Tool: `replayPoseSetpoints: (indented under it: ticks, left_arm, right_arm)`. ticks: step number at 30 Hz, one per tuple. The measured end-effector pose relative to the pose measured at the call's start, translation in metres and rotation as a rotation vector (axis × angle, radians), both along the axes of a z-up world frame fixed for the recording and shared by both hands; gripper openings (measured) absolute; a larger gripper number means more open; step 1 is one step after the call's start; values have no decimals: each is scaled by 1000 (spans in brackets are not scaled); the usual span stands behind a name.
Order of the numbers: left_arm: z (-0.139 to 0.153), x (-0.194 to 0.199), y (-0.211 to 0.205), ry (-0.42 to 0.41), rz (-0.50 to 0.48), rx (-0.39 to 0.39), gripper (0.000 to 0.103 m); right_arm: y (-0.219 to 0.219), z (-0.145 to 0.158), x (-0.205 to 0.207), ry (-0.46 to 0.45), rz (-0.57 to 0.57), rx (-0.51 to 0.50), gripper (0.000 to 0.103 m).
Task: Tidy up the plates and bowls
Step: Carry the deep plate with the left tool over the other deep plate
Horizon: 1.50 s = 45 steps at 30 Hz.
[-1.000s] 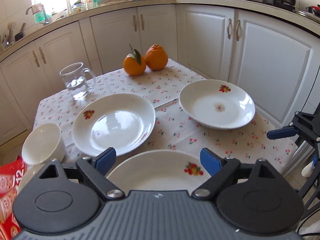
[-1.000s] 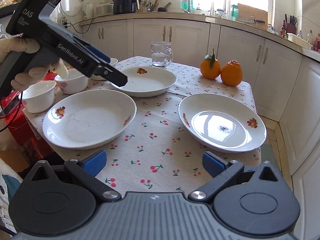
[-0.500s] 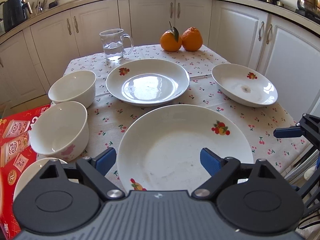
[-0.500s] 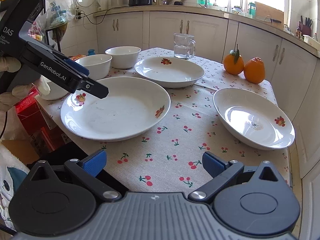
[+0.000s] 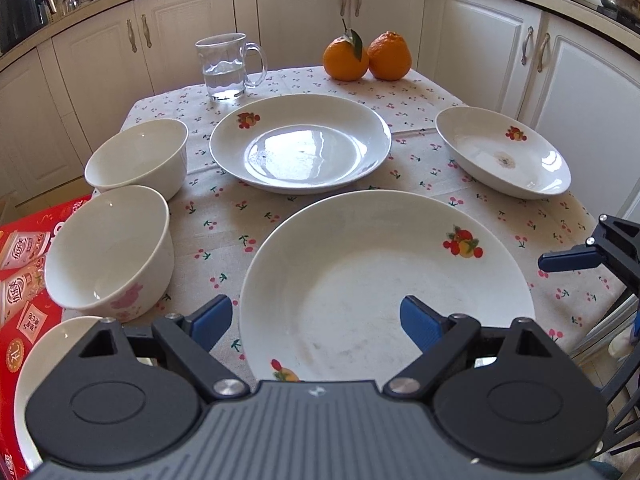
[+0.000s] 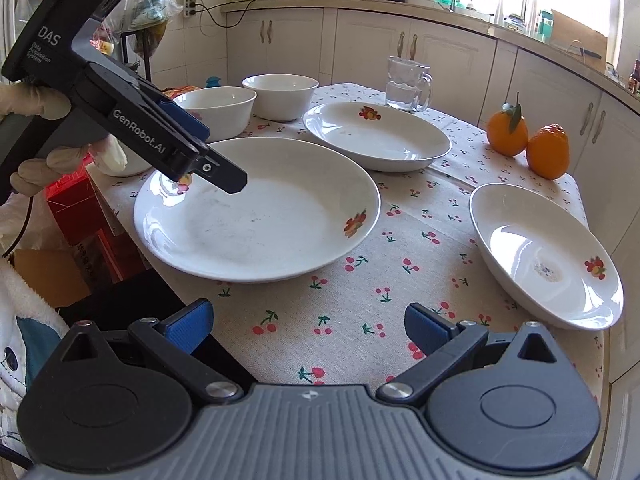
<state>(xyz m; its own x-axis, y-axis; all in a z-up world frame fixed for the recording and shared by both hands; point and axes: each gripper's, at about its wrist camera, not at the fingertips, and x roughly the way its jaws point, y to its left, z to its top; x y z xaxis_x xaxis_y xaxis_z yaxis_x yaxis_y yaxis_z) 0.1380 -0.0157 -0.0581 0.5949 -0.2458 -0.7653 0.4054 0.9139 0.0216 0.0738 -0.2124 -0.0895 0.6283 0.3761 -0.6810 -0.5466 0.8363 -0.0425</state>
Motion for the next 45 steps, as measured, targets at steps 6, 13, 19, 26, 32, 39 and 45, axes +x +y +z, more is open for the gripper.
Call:
replayPoseSetpoints:
  ticks: [6, 13, 19, 26, 32, 39, 45]
  left_arm:
    - [-6, 16, 0, 43, -23, 3, 85]
    - [-8, 29, -3, 87, -84, 25, 77]
    - [-9, 43, -6, 158, -150, 46, 77]
    - [-9, 61, -5, 281, -203, 35, 77]
    - [-8, 68, -8, 326, -241, 48, 77]
    - [-9, 72, -8, 354, -246, 40, 76]
    - [-9, 74, -7, 368, -252, 28, 76]
  right_arm:
    - [7, -5, 10, 12, 58, 9, 92]
    - [12, -4, 15, 5, 145, 18, 85]
    - [10, -5, 19, 19, 175, 35, 85]
    - [12, -8, 20, 25, 186, 61, 85]
    - [14, -9, 20, 22, 189, 71, 86]
    - [18, -9, 20, 24, 184, 69, 86]
    - [18, -8, 21, 37, 181, 65, 86]
